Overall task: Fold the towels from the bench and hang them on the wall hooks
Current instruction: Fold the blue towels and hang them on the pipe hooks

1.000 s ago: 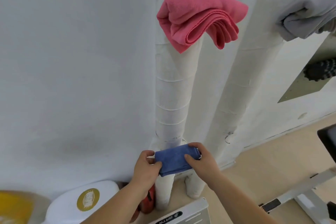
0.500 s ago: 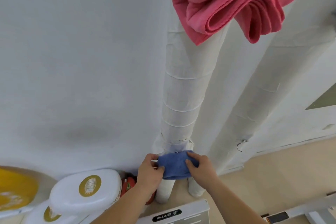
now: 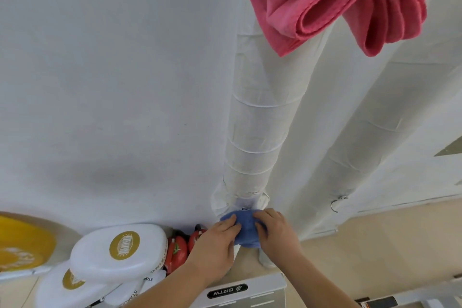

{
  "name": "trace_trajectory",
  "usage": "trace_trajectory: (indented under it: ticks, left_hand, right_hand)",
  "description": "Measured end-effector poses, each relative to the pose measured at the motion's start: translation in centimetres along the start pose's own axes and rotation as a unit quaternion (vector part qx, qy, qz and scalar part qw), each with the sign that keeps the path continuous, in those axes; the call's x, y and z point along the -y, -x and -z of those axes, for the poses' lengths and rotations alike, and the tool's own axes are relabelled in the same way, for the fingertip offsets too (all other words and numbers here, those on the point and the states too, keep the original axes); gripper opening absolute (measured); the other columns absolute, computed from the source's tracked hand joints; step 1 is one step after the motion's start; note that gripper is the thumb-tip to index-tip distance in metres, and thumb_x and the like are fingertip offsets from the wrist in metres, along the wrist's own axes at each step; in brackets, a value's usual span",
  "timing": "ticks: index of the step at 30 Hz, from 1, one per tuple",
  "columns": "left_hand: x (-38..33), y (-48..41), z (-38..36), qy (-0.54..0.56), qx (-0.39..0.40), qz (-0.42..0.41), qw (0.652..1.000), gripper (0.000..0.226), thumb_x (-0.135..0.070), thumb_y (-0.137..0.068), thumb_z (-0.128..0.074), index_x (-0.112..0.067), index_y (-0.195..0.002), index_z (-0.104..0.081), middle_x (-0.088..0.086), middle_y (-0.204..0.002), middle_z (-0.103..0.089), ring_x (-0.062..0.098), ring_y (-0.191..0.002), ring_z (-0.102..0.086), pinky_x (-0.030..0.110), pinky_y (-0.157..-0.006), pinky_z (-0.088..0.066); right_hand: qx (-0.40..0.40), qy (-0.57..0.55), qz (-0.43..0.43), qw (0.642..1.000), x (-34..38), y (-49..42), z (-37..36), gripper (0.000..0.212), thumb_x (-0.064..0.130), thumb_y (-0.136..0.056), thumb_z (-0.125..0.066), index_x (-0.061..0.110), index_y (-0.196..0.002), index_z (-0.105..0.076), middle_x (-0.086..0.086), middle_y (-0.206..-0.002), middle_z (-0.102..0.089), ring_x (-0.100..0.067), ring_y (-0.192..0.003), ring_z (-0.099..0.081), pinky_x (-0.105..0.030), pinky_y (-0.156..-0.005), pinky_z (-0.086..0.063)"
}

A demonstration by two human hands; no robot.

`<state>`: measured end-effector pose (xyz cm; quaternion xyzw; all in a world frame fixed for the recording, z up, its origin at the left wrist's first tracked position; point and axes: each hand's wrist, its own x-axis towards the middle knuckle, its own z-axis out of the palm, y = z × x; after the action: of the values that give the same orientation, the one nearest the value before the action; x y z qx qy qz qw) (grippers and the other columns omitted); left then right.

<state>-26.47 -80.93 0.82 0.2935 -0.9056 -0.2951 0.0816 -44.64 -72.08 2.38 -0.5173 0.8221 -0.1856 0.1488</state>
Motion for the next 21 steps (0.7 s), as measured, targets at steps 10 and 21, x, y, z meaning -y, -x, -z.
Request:
trace_trajectory:
  ticks: [10,21]
  left_hand:
    - [-1.1,0.0,0.2,0.111,0.044,0.086,0.989,0.045,-0.027,-0.107,-0.042,-0.031,-0.151,-0.04,-0.009,-0.119,-0.067,-0.006,-0.093,-0.059,0.001,-0.076,-0.036]
    - [-2.6,-0.3,3.8,0.043,0.112,0.056,0.991,0.051,-0.024,-0.1,-0.048,-0.026,-0.15,-0.039,-0.003,-0.149,-0.051,0.017,-0.128,-0.055,0.03,-0.11,-0.043]
  right_hand:
    - [0.131,-0.226,-0.162,0.951,1.0,-0.2,1.2,0.047,0.008,-0.094,-0.047,0.024,-0.134,-0.064,0.005,-0.119,-0.067,-0.012,-0.107,-0.062,-0.019,-0.085,-0.044]
    - [0.199,-0.184,-0.135,0.953,3.4,0.5,4.5,0.048,0.007,-0.088,-0.05,0.025,-0.129,-0.065,-0.002,-0.123,-0.069,-0.022,-0.114,-0.063,-0.032,-0.098,-0.05]
